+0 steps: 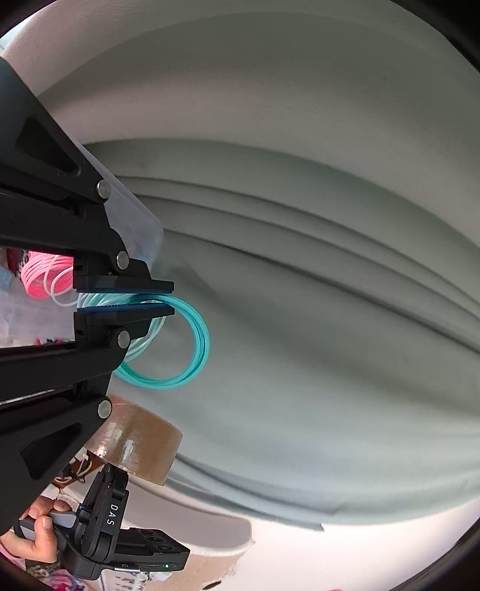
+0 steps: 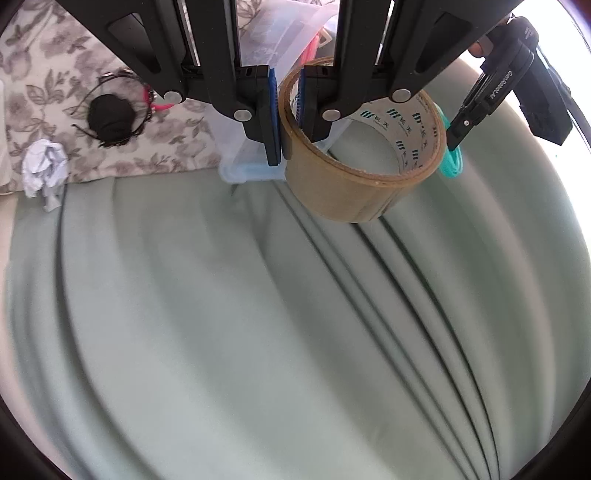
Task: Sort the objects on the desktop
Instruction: 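Carry the teal hair ties and tape roll over the clear bin with both tools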
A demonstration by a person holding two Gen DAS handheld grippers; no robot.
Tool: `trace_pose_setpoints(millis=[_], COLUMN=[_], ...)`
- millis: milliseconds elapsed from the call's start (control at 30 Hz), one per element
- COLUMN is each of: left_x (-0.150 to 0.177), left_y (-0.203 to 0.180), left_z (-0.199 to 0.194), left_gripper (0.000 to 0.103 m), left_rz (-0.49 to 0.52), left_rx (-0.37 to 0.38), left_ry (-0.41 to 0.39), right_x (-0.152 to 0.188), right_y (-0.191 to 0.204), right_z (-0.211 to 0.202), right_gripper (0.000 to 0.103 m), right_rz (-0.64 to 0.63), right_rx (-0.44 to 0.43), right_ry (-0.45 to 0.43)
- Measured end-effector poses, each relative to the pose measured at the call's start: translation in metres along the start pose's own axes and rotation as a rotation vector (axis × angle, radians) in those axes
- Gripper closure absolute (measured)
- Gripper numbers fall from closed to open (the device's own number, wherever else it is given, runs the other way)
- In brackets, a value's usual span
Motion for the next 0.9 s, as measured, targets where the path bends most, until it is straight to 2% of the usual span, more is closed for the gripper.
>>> trace_pose_setpoints(millis=[167,367,500,900], left_x=[0.019,0.051,0.071,0.099], left_y=[0.019,0.034,0.046,0.069], left_z=[0.011,0.025,0.031,0.049], left_gripper=[0.099,0.099,0.099,0.099], left_rz=[-0.022,-0.049,-0.073,-0.102], left_rx=[-0.036,-0.062,-0.09,-0.173], left_ry=[0.043,0.115,0.154,0.209], right_x=[0.023,0.06,0.076,0.108], right_y=[0.006,0.004,0.001,-0.011], right_z=[0.032,0.068,0.082,0.122], right_gripper=[0.094,0.094,0.094,0.094], right_rz=[-0.004,-0.023,-0.033,-0.052], right_rx=[-0.007,0.026,0.047,0.061], right_ry=[0.081,0.192,0.235,0.306])
Point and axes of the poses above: each gripper's, at about its wrist camera, not at the fingertips, and z roughly the way its jaws point, y to its left, x to its underside, the point moved 9 cm from there along z, roughly the way its jaws point, and after that the axes turned 7 degrees about -y, right-handed, at the moved point
